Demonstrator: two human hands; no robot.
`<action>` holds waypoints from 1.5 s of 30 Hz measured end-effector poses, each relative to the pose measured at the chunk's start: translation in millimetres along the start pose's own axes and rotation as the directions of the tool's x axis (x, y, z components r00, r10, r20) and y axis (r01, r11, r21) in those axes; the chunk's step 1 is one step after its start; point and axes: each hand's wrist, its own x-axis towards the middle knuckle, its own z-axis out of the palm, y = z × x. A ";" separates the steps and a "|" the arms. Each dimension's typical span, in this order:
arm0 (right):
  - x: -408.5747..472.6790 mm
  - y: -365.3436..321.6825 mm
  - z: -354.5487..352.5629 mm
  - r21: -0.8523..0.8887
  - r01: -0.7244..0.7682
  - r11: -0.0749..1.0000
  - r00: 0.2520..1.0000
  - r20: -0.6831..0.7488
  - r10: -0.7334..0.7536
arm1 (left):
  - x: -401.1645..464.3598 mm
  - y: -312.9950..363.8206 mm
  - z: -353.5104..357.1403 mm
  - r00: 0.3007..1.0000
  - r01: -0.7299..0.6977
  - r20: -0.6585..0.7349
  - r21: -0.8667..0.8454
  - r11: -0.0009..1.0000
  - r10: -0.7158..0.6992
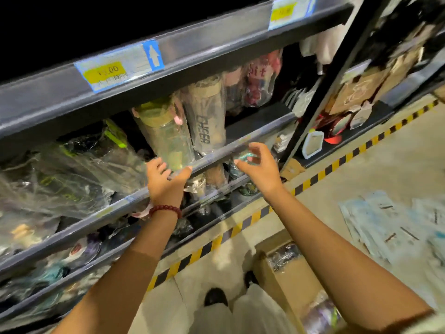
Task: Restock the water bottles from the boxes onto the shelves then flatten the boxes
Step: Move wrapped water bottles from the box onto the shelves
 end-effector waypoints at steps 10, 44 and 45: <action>-168.0 74.5 -113.2 0.388 -0.265 0.882 0.840 -0.357 0.409 | -136.7 -9.7 94.1 0.654 0.084 0.731 0.186 0.979 -0.195; -275.5 535.0 -204.6 0.676 -0.638 0.368 0.291 -0.231 0.928 | -249.7 -419.8 328.6 0.347 -0.419 0.612 0.779 0.467 -0.710; -272.3 561.5 -199.3 0.679 -0.641 0.358 0.275 -0.233 0.933 | -243.2 -446.1 332.4 0.348 -0.446 0.616 0.771 0.454 -0.707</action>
